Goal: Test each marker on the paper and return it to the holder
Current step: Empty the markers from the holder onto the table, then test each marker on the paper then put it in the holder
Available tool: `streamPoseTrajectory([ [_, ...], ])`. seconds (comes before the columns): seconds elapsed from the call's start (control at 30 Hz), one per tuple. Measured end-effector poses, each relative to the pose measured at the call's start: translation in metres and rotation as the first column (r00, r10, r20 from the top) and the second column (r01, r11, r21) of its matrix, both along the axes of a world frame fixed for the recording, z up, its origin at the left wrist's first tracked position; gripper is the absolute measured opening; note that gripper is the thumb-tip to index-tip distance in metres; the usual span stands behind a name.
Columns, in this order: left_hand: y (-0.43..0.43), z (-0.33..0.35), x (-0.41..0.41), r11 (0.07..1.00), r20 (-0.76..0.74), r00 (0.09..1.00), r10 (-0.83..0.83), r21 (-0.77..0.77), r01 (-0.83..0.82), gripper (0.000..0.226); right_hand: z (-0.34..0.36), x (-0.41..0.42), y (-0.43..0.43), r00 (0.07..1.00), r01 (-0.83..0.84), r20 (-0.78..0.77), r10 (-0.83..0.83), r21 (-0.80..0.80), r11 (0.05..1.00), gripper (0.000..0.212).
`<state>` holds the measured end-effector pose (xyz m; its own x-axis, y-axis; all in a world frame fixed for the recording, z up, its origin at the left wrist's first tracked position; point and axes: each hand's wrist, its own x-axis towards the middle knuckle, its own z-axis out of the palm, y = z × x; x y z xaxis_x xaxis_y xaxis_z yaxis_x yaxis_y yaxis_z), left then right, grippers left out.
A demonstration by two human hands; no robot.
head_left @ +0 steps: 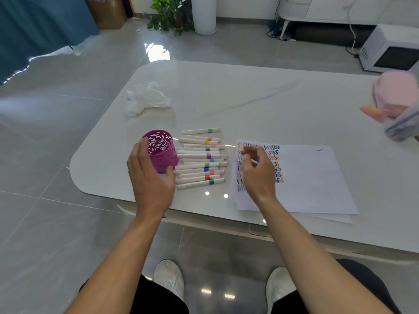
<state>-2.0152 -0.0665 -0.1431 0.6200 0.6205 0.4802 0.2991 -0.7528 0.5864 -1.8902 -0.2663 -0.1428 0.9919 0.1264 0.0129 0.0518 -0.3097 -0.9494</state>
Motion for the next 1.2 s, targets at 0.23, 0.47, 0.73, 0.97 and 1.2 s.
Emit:
streamPoseTrajectory([
  [0.23, -0.036, -0.008, -0.001, 0.96, -0.151, 0.956, -0.253, 0.085, 0.267, 0.072, -0.012, -0.012, -0.068, 0.98, -0.136, 0.09, 0.179, -0.356, 0.924, 0.021],
  [0.47, -0.062, -0.026, -0.003, 0.902, -0.413, 0.839, -0.353, 0.086, 0.422, 0.034, -0.014, -0.02, -0.1, 0.895, -0.198, 0.169, 0.413, -0.68, 0.706, 0.021],
  [0.73, -0.076, -0.02, 0.007, 0.916, -0.481, 0.842, -0.245, 0.169, 0.363, 0.026, -0.021, -0.033, -0.11, 0.829, -0.338, 0.051, 0.556, -0.747, 0.573, 0.037],
  [0.97, -0.071, -0.024, 0.005, 0.915, -0.457, 0.855, -0.244, 0.183, 0.36, 0.023, -0.023, -0.035, -0.107, 0.816, -0.357, 0.04, 0.577, -0.751, 0.556, 0.043],
  [1.2, -0.07, -0.025, 0.015, 0.924, -0.438, 0.856, -0.274, 0.126, 0.36, 0.015, -0.019, -0.03, -0.108, 0.841, -0.34, 0.067, 0.537, -0.707, 0.62, 0.043],
])
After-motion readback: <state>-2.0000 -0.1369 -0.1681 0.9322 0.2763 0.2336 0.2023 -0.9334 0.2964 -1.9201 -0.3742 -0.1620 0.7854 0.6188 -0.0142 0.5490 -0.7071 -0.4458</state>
